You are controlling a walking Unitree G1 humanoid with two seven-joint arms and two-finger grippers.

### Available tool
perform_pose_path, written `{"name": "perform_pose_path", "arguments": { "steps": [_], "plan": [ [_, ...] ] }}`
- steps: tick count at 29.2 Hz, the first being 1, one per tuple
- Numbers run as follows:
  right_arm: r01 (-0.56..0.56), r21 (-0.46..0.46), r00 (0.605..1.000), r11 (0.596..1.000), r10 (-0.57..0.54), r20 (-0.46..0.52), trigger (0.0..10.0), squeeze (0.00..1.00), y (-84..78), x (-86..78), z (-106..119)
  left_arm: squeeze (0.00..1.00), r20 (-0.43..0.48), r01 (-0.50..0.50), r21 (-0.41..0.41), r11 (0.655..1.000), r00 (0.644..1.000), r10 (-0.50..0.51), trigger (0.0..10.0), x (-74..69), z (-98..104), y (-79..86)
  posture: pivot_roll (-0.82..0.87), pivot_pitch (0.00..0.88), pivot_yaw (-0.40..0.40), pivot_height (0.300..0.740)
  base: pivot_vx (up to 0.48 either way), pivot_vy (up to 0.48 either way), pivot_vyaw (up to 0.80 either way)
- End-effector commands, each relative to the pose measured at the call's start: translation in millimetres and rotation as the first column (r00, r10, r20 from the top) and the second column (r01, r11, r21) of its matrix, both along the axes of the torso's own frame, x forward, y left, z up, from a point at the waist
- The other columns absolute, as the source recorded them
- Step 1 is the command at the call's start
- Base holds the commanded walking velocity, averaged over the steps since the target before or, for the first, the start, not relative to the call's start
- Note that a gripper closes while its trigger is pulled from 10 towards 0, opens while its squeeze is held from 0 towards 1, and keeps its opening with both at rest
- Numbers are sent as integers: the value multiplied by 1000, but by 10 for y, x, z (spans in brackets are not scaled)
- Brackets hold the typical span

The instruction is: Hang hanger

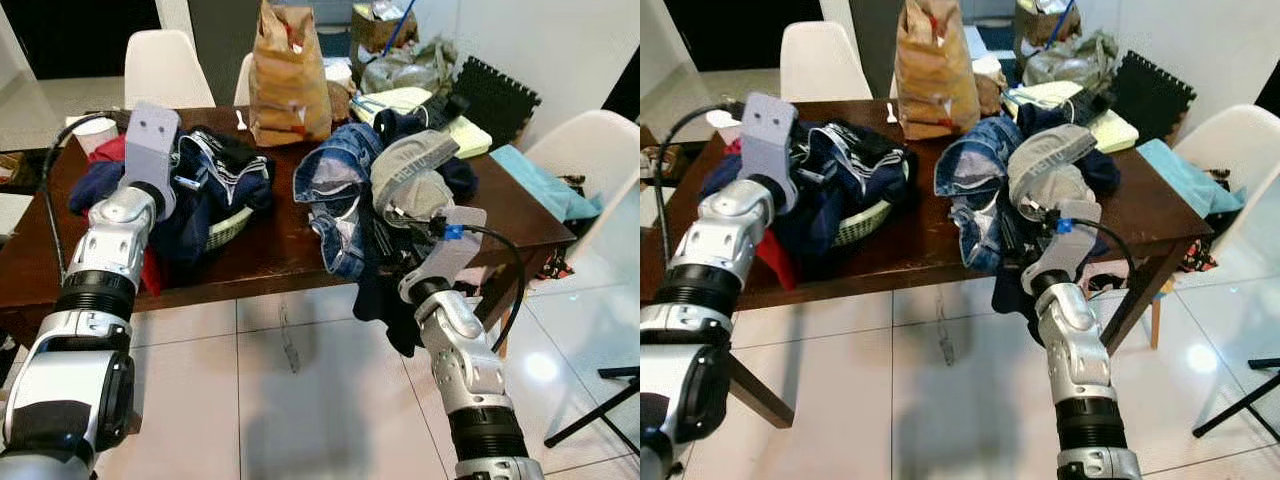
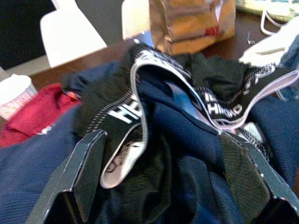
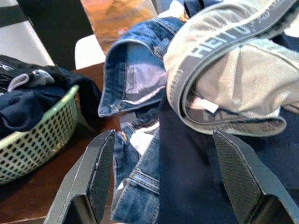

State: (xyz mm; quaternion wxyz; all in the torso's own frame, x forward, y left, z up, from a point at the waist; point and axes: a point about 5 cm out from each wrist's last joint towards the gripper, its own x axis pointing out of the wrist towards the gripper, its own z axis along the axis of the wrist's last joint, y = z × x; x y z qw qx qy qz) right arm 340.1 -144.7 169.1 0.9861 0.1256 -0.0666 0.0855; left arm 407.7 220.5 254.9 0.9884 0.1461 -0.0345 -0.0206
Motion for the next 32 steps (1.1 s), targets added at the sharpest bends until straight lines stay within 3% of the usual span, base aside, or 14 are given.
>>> {"name": "perform_pose_path", "arguments": {
  "steps": [1, 5, 11, 15, 16, 19, 20, 21, 22, 23, 27, 28, 32],
  "plan": [
    [-4, -7, 1000, 1000, 4, -11, 10000, 0, 16, -29, -17, 0, -7, -2, 27, 1000, 1000, 2, 10000, 4, 21, 60, -29, 166, 6, 740, 0, 0, 0],
    [3, -5, 1000, 1000, -3, -28, 10000, 0, 9, -81, -56, 0, -50, -14, 105, 994, 999, 20, 10000, 19, -45, 108, -32, 184, 8, 740, 0, 0, 0],
    [4, -4, 999, 1000, -4, -33, 10000, 0, 19, -106, -61, 0, -49, -31, 141, 990, 998, 39, 10000, 17, -42, 162, -33, 191, 12, 740, 0, 0, 0],
    [5, -4, 999, 1000, -5, -38, 10000, 0, 25, -132, -60, 0, -31, -85, 208, 974, 995, 93, 10000, 8, -16, 250, -30, 197, 13, 740, 0, 0, 0],
    [8, -4, 999, 1000, -8, -41, 10000, 0, 17, -139, -65, 0, -24, -100, 218, 971, 994, 108, 7725, 5, -8, 272, -27, 197, 13, 740, 0, 0, 0],
    [10, -4, 999, 1000, -10, -43, 10000, 0, 12, -144, -69, 0, -14, -111, 230, 967, 993, 118, 7451, 3, 4, 286, -27, 199, 11, 740, 0, 0, 0],
    [10, -4, 999, 1000, -10, -43, 10000, 0, 12, -144, -69, 0, -14, -111, 230, 967, 993, 118, 7451, 3, 4, 286, -27, 199, 11, 740, 0, 0, 0],
    [12, -4, 999, 1000, -12, -46, 10000, 0, 8, -149, -71, 0, -1, -116, 236, 965, 993, 120, 10000, 4, 21, 289, -28, 197, 11, 740, 0, 0, 0],
    [12, -4, 999, 1000, -12, -46, 10000, 0, 8, -149, -71, 0, -1, -116, 236, 965, 993, 120, 10000, 4, 21, 289, -28, 197, 11, 740, 0, 0, 0],
    [14, -5, 999, 1000, -14, -45, 10000, 0, -1, -155, -61, 0, 61, -136, 190, 972, 990, 127, 10000, 4, 103, 289, -33, 195, 11, 740, 0, 0, 0],
    [14, -6, 999, 1000, -15, -45, 10000, 0, -4, -157, -55, 0, 88, -145, 162, 976, 987, 132, 10000, 2, 136, 290, -33, 195, 11, 740, 0, 0, 0],
    [16, -7, 999, 1000, -16, -43, 10000, 0, -13, -155, -49, 1000, 122, -151, 119, 981, 983, 136, 10000, 0, 183, 284, -35, 195, 10, 740, 0, 0, 0],
    [19, -9, 999, 1000, -19, -43, 10000, 0, -26, -150, -40, 1000, 151, -153, 89, 984, 979, 138, 10000, 2, 226, 271, -35, 195, 9, 740, 0, 0, 0]
  ]
}}
